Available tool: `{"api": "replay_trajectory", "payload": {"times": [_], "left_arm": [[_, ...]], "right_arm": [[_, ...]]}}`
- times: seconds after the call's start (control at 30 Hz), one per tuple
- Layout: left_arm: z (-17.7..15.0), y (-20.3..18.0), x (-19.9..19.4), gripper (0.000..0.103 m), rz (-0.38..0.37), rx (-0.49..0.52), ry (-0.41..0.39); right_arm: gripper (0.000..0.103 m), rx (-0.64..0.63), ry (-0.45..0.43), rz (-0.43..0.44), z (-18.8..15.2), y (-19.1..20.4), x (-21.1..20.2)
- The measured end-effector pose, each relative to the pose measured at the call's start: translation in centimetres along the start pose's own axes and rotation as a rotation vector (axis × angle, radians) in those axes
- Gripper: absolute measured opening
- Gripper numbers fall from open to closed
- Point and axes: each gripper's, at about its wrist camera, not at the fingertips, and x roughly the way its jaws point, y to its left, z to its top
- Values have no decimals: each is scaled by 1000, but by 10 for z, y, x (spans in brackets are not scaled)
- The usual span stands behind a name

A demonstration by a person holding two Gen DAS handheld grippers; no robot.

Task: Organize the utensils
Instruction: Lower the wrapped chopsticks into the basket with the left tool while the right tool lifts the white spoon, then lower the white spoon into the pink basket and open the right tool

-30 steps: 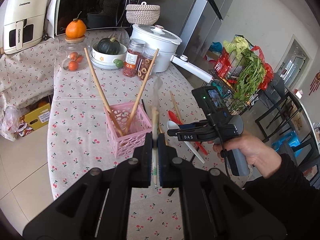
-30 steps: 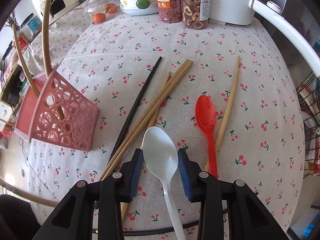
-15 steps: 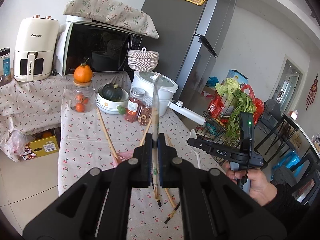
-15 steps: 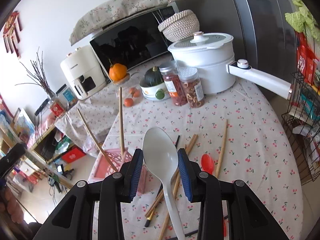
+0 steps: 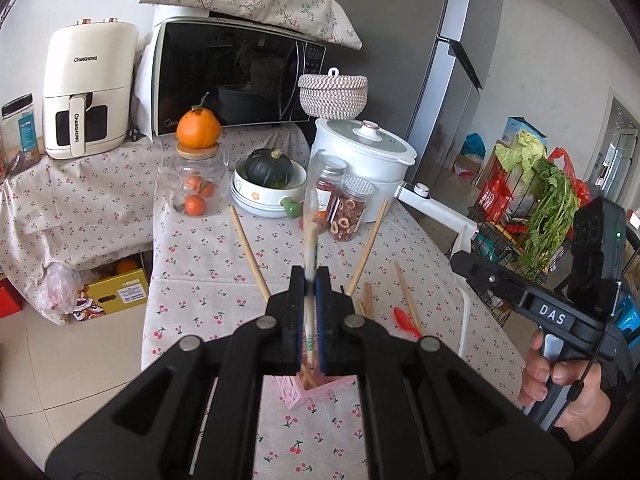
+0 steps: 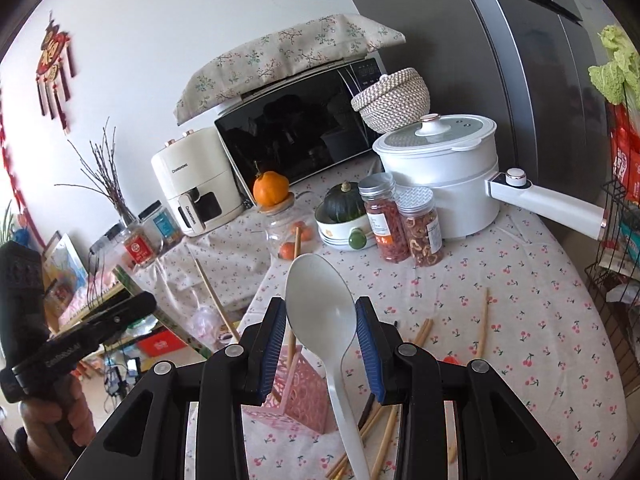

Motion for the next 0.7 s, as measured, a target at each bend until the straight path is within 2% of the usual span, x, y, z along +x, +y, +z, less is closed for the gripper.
{"api": "replay_trajectory", "payload": {"times": [0.13,0.17,0.23,0.27,0.3,0.43,0.57,0.7], "left_arm": [[-3,1,22,6,0,-15,51],[-4,2,25,10,21,-22,67],[-5,4,25,25,45,-51,87],[-5,5,21,40,46,-66,87],[-5,6,16,51,54,-79,85],[-7,16,-2,58,37,-130,98],[-14,30,-15,74,63,-176,131],[-12,38,-26,79,100,-166,111]], "right_arm": [[36,0,-37,22,0,12,2],[36,2,-44,26,0,15,2],[36,10,-55,36,0,20,4],[36,15,-63,40,0,22,4],[36,19,-70,45,1,24,4],[36,32,-97,66,4,34,6],[36,34,-118,67,10,47,18],[36,54,-142,78,16,52,34]]}}
